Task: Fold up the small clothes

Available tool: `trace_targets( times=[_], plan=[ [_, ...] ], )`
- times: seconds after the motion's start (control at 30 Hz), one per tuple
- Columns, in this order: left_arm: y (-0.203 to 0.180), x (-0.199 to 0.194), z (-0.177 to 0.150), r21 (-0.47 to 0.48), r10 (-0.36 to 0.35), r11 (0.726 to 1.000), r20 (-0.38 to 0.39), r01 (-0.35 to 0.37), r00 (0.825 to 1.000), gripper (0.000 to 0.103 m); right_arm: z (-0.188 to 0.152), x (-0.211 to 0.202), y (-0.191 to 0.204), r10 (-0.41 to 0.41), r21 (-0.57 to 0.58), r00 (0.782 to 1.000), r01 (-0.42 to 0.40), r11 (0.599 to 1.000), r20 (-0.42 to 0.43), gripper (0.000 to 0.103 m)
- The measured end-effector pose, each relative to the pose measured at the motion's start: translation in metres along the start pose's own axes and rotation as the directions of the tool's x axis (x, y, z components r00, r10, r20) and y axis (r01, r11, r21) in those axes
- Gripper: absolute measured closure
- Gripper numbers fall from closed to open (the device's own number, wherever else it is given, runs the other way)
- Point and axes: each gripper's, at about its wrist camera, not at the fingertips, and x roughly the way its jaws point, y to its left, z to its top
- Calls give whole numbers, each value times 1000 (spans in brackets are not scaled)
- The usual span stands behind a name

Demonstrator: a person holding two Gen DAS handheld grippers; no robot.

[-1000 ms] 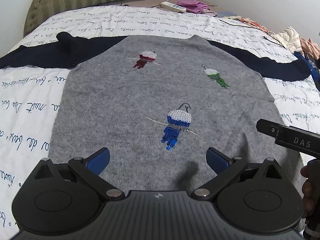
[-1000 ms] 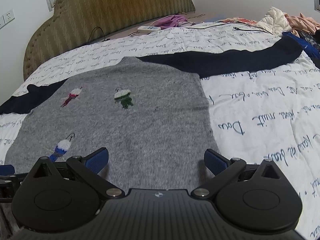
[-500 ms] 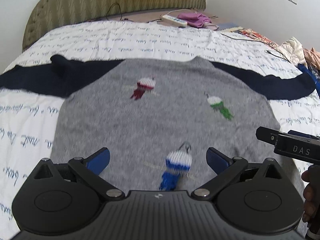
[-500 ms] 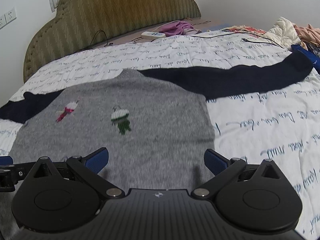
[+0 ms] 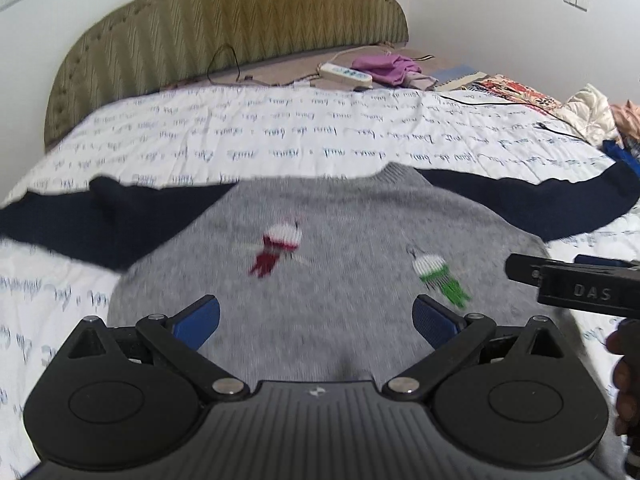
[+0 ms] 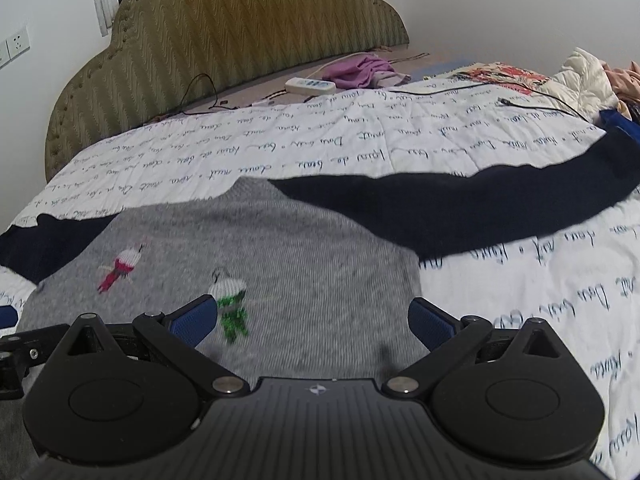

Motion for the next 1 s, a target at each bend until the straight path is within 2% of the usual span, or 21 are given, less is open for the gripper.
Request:
trace_targets(
  times=[0.1, 0.17, 0.37, 0.47, 0.57, 0.63, 0.73, 0.87, 0.93, 1.0],
  plan=[
    [-8, 20, 8, 49, 43, 998, 21, -44, 999, 0, 8, 9, -3, -7, -10, 1000, 7, 1000, 4, 0],
    [-12, 35, 12, 71, 71, 995, 8, -72, 997, 0, 11, 15, -6, -8, -10, 1000, 8, 1000, 0, 0],
    [-13, 67, 15, 5, 29, 1000, -57, -28, 998, 0, 23, 30, -35, 6, -11, 1000, -6, 1000, 23, 0],
    [-18, 72, 12, 12, 21, 1000, -69, -20, 997, 0, 35, 33, -73, 5, 23, 999, -6, 1000, 46, 0],
    [-20, 74, 12, 10, 5, 1000, -75, -4, 997, 0, 47, 31, -145, -6, 183, 993, -16, 983, 116, 0],
    [-19, 75, 13, -6, -5, 1000, -79, 4, 997, 0, 52, 28, -205, -37, 352, 986, -24, 936, 163, 2],
    [-16, 76, 12, -37, -28, 999, -83, 25, 996, 0, 53, 23, -293, -128, 556, 964, -24, 831, 233, 9],
    [-15, 79, 8, -64, -43, 997, -94, 37, 995, 0, 54, 25, -377, -300, 680, 929, 77, 729, 216, 18],
    [-17, 81, 6, -60, -44, 998, -107, 37, 993, 0, 52, 28, -402, -328, 726, 921, 78, 683, 209, 25],
    [-20, 85, 4, -43, -39, 999, -117, 34, 992, 0, 51, 36, -415, -313, 748, 920, 33, 663, 236, 29]
  ],
)
